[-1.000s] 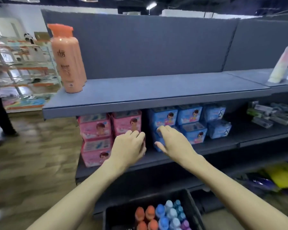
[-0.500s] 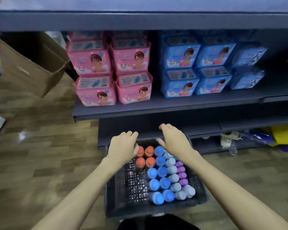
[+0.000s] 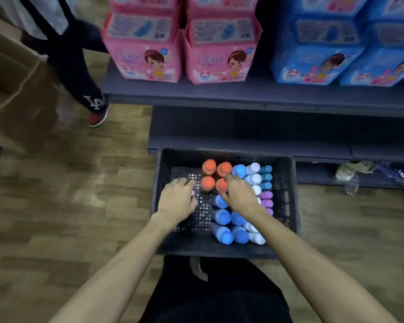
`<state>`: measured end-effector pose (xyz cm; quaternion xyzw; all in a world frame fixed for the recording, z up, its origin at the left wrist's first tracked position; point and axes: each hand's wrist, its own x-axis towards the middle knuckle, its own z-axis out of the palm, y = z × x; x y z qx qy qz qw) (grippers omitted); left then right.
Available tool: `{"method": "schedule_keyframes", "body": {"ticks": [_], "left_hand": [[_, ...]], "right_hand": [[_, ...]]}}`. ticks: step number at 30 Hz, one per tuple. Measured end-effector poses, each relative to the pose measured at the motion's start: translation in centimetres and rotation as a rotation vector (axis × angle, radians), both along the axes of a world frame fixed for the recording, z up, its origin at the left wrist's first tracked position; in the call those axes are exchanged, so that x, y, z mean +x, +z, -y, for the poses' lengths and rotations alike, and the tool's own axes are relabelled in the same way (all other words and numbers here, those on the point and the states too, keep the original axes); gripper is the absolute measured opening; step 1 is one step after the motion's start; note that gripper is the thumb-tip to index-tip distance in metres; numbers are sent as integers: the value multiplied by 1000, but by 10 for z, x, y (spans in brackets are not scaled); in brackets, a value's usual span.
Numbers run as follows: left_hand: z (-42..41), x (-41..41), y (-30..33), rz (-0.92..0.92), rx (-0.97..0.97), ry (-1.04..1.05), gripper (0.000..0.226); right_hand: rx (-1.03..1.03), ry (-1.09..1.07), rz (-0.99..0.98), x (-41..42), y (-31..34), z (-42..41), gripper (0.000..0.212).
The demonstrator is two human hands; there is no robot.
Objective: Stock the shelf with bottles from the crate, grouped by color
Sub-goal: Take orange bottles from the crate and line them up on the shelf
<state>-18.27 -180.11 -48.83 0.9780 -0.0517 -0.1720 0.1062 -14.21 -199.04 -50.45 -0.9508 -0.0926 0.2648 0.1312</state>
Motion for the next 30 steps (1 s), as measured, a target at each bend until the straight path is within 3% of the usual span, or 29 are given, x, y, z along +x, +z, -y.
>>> {"method": "schedule_keyframes", "body": {"ticks": [5, 10, 18, 30], "left_hand": [[-2, -10, -25, -36, -12, 75, 38], [-4, -15, -46, -75, -41, 128, 44], [-10, -10, -80, -116, -46, 157, 48], [-12, -16, -125, -132, -106, 195, 46]], "right_hand": [[39, -41, -62, -1, -45, -5, 36], [27, -20, -59, 7, -80, -16, 50], [-94, 202, 9, 17, -138, -41, 73], [-303, 254, 109, 31, -169, -59, 44]]}}
